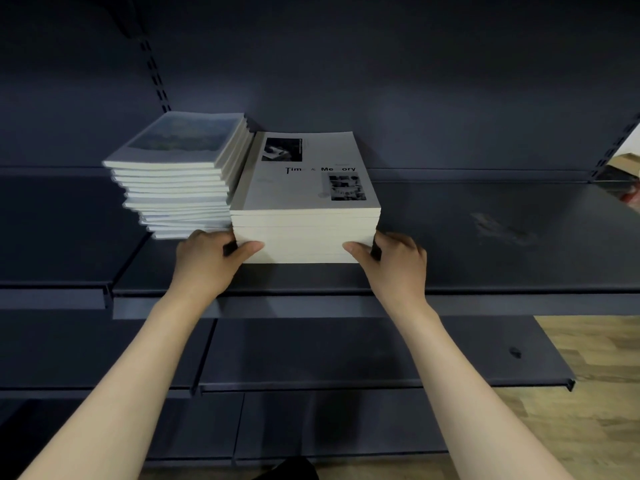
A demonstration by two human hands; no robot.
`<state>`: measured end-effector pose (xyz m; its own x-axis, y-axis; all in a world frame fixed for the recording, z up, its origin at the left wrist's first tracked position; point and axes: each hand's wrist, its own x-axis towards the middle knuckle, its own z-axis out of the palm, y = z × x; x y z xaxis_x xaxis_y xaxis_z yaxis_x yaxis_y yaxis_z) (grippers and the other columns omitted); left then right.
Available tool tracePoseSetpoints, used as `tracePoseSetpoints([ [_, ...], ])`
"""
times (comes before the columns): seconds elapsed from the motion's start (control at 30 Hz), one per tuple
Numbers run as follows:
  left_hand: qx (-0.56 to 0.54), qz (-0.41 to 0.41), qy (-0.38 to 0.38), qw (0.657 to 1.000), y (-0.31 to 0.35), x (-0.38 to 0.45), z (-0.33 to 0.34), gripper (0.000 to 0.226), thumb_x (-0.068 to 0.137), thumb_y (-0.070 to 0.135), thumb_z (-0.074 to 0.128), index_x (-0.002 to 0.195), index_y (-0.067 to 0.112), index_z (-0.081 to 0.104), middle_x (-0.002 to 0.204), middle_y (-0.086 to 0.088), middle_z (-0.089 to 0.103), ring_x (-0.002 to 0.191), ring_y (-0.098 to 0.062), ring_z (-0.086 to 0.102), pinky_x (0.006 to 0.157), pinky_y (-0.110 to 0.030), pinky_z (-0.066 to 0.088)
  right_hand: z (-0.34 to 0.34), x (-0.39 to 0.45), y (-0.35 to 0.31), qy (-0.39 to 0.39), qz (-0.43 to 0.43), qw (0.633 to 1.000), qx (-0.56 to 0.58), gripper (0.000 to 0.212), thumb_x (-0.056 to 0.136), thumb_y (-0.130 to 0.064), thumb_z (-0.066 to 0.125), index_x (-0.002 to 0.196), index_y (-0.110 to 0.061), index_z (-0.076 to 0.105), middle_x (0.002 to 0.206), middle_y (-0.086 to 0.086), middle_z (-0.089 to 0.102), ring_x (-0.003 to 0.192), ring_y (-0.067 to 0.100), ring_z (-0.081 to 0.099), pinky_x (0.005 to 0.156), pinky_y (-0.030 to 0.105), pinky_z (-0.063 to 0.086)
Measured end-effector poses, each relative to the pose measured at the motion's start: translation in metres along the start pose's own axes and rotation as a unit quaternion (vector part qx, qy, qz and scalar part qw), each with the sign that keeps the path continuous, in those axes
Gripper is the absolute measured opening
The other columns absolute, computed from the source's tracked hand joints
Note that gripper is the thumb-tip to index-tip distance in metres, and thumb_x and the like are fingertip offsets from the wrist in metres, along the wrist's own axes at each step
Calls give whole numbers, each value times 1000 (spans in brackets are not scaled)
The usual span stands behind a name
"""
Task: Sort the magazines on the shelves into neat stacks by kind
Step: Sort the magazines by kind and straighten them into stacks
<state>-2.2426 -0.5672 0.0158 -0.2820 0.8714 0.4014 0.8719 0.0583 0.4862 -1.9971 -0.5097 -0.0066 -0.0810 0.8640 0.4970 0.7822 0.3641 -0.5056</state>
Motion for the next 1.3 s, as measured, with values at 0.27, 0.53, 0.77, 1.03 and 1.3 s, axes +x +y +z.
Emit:
tracePoseSetpoints([
  [0.27, 8, 21, 39, 999, -2, -9, 6, 44, 86, 44, 58, 51, 31, 35, 49, 14, 37, 65, -23, 47, 67, -32, 35, -2, 1, 0, -23, -6, 996, 84, 31, 85, -43, 63, 67, -22, 51, 57, -7, 45, 72, 19, 52, 69, 33, 41],
  [0.53, -35, -35, 10, 999, -2, -8, 4, 41, 83, 51, 58, 64, 16, 66, 54, 4, 54, 69, -24, 56, 81, -39, 46, -6, 4, -1, -20, 0, 997, 80, 48, 86, -44, 62, 51, -33, 31, 52, -4, 40, 61, 17, 44, 61, 26, 30],
  [0.77, 85, 31, 19, 996, 2, -4, 1, 38, 85, 50, 56, 71, 14, 61, 66, -1, 58, 81, -27, 52, 71, -33, 28, -3, 1, 1, -53, 4, 997, 58, 32, 87, -41, 61, 90, -10, 66, 73, 4, 62, 78, 22, 57, 65, 31, 45],
  [1.03, 76, -10, 1, 997, 8, -8, -3, 42, 84, 52, 56, 85, 12, 70, 67, -1, 58, 80, -30, 59, 78, -37, 41, -8, 2, -5, -73, 36, 997, 18, 34, 87, -46, 59, 94, -12, 63, 73, -3, 56, 76, 22, 60, 57, 25, 35],
  [1.3, 49, 129, 110, 984, 34, 4, -34, 61, 85, 37, 63, 134, 4, 47, 129, -16, 57, 115, -37, 54, 94, -46, 46, -38, 21, -46, -29, -24, 995, 89, 87, 86, -42, 64, 151, -13, 14, 151, 8, 30, 135, 23, 35, 101, 28, 37],
])
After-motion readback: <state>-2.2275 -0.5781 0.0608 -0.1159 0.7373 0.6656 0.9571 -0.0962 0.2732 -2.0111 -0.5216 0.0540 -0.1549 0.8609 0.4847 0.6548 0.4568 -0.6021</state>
